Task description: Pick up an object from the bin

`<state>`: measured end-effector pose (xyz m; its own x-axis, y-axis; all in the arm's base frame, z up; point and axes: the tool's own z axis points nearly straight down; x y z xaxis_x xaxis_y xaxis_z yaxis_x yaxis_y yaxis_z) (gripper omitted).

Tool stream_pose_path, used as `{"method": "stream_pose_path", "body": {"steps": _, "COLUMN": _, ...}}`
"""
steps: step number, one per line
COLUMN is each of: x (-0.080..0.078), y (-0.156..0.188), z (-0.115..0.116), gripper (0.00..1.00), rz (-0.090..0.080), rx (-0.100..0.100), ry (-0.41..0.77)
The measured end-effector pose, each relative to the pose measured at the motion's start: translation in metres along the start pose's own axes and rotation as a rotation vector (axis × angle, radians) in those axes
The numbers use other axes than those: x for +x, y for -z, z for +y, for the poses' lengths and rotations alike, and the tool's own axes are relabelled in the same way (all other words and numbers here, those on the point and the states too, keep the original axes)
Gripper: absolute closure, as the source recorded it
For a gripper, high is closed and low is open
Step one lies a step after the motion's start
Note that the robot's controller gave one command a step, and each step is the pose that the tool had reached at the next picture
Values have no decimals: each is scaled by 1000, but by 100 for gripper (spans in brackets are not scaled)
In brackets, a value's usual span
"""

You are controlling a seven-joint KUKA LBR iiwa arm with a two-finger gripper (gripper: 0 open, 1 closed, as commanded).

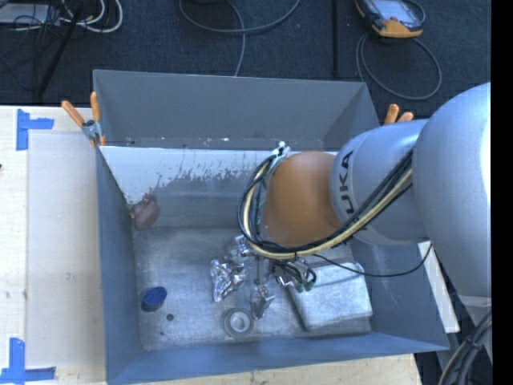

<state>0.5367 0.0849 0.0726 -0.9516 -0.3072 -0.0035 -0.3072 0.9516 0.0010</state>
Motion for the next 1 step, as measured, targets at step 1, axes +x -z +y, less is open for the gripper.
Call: {"method": "stream_pose_path", "body": {"steps": 1, "x": 0, "y": 1, "z": -1, "gripper": 100, "rz": 3, "rx": 1, "ry": 1}}
